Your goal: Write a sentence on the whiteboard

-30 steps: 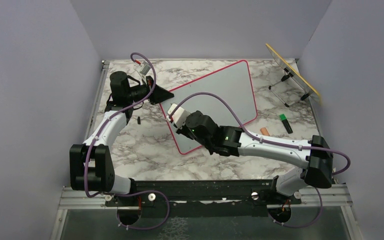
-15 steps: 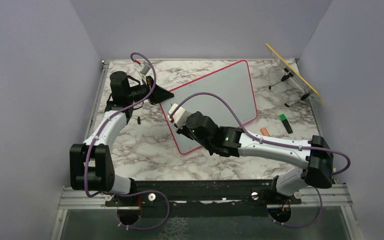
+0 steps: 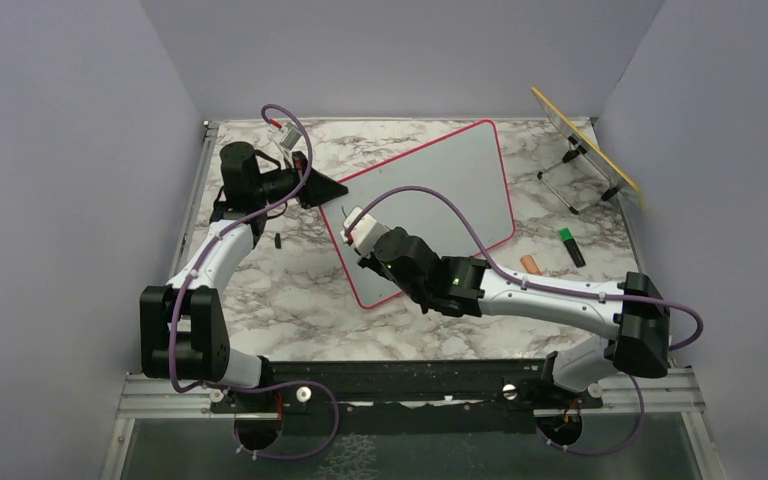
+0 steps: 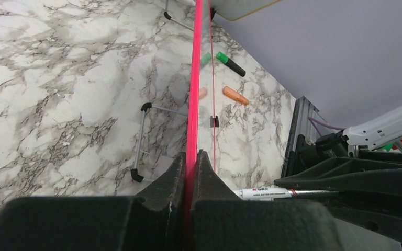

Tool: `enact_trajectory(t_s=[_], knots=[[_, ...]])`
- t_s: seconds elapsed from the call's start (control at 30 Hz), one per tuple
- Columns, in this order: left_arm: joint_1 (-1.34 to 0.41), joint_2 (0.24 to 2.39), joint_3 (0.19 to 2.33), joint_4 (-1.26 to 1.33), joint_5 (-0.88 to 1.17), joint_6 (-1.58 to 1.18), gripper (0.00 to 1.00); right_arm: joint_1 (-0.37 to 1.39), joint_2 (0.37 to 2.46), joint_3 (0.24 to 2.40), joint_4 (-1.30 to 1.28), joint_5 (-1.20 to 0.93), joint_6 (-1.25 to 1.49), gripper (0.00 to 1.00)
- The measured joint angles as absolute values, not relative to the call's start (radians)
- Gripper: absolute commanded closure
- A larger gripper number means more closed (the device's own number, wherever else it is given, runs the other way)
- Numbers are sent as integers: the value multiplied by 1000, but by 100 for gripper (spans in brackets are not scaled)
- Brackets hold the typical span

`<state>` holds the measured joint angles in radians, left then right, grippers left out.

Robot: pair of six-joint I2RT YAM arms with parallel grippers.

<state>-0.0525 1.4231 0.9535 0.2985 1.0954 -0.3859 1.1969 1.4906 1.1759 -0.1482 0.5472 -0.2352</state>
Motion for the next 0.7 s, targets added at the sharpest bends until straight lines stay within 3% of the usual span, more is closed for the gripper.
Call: enact_trajectory(t_s=[0.7], knots=[[-52, 1425, 953, 305, 1102, -388, 100, 1196, 1382, 1092, -99, 554, -224, 99]])
